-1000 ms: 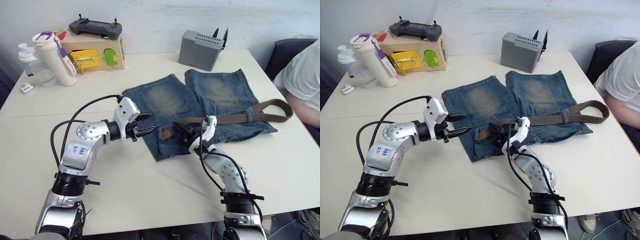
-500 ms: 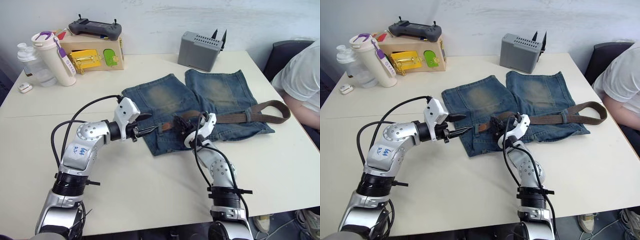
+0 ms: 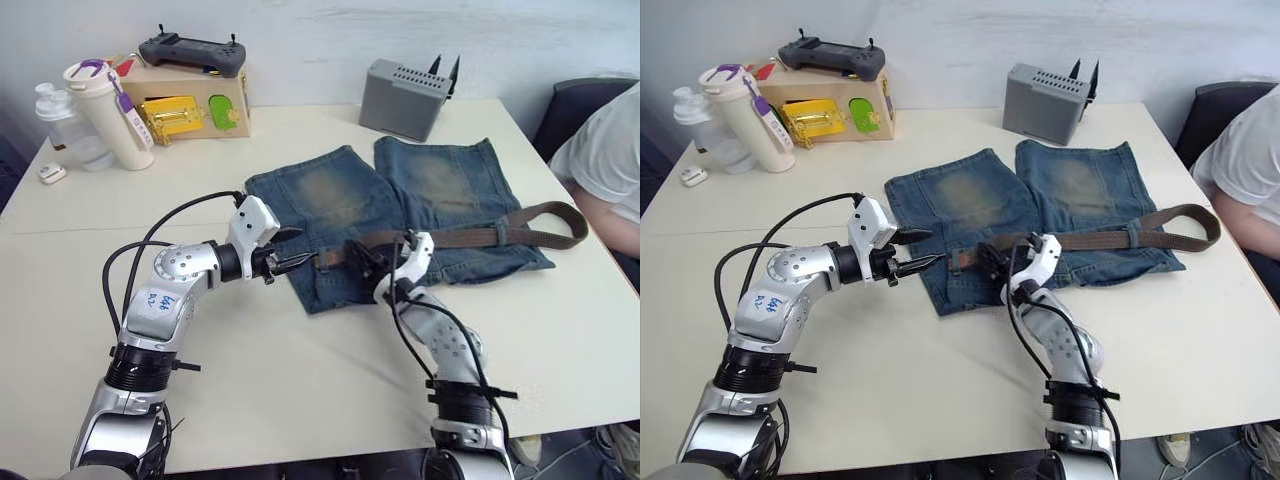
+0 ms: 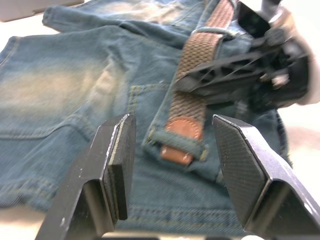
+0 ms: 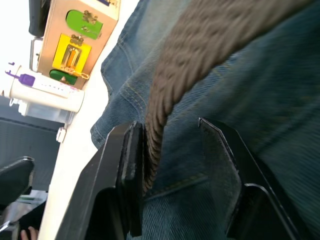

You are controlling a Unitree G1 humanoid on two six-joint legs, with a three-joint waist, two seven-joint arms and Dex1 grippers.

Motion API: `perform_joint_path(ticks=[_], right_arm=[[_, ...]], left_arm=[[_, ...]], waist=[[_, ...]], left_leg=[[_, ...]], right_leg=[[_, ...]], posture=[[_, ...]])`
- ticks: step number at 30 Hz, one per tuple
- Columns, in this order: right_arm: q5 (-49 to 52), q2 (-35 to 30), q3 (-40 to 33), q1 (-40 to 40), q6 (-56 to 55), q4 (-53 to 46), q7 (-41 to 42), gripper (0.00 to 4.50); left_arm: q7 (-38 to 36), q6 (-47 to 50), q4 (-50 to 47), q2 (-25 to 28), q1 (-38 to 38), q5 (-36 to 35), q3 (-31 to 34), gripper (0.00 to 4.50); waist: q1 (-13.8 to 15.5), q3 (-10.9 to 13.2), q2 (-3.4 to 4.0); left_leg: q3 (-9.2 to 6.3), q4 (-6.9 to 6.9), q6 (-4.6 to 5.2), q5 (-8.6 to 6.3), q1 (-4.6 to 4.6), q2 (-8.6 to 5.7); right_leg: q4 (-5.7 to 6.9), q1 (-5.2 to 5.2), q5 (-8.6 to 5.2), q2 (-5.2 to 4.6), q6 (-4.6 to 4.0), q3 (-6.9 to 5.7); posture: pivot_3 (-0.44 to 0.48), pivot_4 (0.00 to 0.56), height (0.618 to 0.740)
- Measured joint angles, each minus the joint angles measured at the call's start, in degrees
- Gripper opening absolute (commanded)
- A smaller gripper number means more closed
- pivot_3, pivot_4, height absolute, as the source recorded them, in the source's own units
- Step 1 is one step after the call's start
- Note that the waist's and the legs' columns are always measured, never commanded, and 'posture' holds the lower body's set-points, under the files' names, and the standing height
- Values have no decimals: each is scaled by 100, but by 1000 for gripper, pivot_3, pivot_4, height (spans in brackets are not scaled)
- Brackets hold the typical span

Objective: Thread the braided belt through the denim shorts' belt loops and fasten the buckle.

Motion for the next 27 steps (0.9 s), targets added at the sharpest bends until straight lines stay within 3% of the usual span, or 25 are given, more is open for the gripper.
perform_joint_path(ticks=[8,11,14,27], right_arm=[[781,-227,-266,251,425,-639,-526,2037],[825,-271,-262,224,420,-638,-558,1278],[825,-286,-229,159,375,-591,-558,37],[473,-60,252,-300,290,96,-213,37]], left_arm=[[-19,-76,102,6,-10,15,-17,2712],[-29,-112,107,3,-17,16,-57,2712],[-43,-129,108,19,-17,19,-93,2712],[-92,-202,115,289,0,84,-91,2712]], waist=[[22,8,12],[3,13,21],[-4,19,30],[-41,20,33]], left_leg=[[-2,-1,4,0,-15,-4],[-2,-3,3,2,-15,-3],[-3,-4,-9,14,-14,-3],[-2,-5,-16,20,-7,-1]], right_leg=[[-11,-8,0,0,0,1],[-12,-16,0,2,0,2],[-7,-17,0,3,0,2],[1,-18,0,5,0,3]], posture=[[0,150,736],[0,150,736],[0,150,736],[0,150,736]])
